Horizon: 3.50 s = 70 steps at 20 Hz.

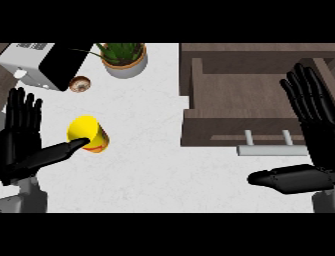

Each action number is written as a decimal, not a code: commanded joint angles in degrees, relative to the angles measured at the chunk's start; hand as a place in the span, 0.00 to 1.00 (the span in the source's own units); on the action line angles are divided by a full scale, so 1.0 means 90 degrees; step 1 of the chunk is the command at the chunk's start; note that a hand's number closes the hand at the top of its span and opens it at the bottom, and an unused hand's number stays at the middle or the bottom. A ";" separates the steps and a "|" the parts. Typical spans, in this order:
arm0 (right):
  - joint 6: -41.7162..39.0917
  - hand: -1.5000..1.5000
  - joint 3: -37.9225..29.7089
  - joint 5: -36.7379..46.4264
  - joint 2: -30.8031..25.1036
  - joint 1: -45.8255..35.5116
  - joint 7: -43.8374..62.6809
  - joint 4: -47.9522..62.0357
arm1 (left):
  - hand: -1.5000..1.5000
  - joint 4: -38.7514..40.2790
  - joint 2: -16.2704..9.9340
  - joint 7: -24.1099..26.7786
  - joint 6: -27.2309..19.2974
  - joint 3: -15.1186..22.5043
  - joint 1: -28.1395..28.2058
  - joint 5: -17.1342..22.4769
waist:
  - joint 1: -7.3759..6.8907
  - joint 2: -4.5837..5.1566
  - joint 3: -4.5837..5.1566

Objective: Pick up the cup, place it into the drawer and close the drawer

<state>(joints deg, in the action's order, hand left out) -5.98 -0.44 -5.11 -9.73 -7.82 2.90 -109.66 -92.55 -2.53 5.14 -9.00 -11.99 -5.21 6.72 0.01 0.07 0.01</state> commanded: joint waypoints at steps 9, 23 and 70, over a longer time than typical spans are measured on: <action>-0.0153 0.00 -0.0316 0.0042 -0.0100 -0.0548 0.0191 0.0228 | 0.00 0.2419 -0.0039 0.1609 0.0123 -0.0398 -0.0023 0.0074 | 0.0007 -0.0005 0.0001; -0.0512 0.00 -0.0561 -0.0176 -0.0102 -0.0325 0.0233 -0.0016 | 0.00 0.5626 -0.0576 0.3447 0.0410 -0.0814 -0.1009 0.0331 | 0.0019 -0.0006 0.0000; -0.0633 0.00 -0.1063 -0.0468 -0.0443 -0.1418 0.0535 0.0778 | 1.00 0.8689 -0.0794 0.7453 0.1485 -0.1226 -0.2768 -0.0053 | 0.0142 0.0070 0.0023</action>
<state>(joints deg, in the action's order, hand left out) -11.27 -7.96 -7.61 -12.14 -17.35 6.28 -104.58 -13.86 -9.43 65.67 -2.49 -23.97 -30.30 6.88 1.62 0.70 0.20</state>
